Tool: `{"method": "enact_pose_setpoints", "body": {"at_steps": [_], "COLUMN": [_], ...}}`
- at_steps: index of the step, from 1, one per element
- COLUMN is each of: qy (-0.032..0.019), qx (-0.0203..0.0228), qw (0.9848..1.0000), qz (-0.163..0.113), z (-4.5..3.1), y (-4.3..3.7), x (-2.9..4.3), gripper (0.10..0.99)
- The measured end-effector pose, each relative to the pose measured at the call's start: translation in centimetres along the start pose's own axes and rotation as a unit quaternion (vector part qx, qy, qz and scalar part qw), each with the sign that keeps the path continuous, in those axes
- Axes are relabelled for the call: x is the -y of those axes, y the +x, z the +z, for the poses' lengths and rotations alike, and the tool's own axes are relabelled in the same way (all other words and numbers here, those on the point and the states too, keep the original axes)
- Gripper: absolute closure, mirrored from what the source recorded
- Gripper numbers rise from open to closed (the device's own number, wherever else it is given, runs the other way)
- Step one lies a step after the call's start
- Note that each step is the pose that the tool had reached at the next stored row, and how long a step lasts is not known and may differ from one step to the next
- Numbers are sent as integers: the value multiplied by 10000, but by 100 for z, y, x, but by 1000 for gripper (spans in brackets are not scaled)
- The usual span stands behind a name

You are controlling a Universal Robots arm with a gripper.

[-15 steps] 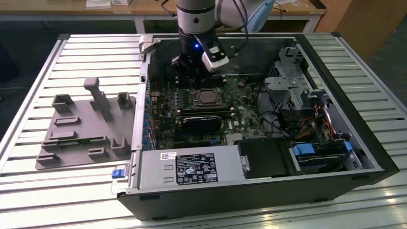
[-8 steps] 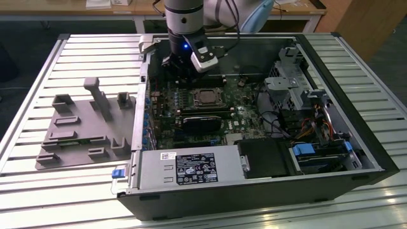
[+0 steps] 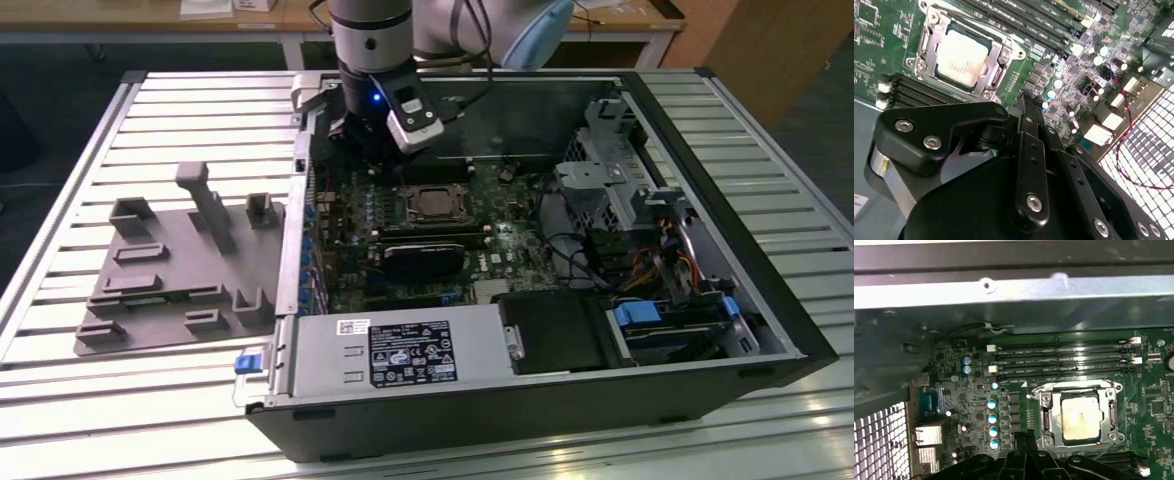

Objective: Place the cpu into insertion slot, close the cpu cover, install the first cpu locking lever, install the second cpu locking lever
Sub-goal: 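Install the first cpu locking lever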

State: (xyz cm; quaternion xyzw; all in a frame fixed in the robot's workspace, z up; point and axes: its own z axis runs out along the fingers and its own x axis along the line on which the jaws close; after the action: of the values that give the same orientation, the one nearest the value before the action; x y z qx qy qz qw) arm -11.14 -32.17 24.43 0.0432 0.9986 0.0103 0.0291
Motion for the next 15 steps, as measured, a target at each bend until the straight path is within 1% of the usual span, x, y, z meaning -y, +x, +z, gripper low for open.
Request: {"method": "enact_pose_setpoints", "body": {"at_steps": [1, 4, 5, 9, 15], "qy": [-57, -256, -312, -455, -775], "qx": [7, 25, 34, 57, 64], "qw": [10000, 9997, 9995, 9989, 9970], "qz": [2, 14, 17, 25, 44], "z": [0, -2, -2, -4, -7], "y": [6, 22, 30, 72, 114], "x": [0, 2, 3, 6, 10], "gripper": [984, 984, 984, 984, 984]}}
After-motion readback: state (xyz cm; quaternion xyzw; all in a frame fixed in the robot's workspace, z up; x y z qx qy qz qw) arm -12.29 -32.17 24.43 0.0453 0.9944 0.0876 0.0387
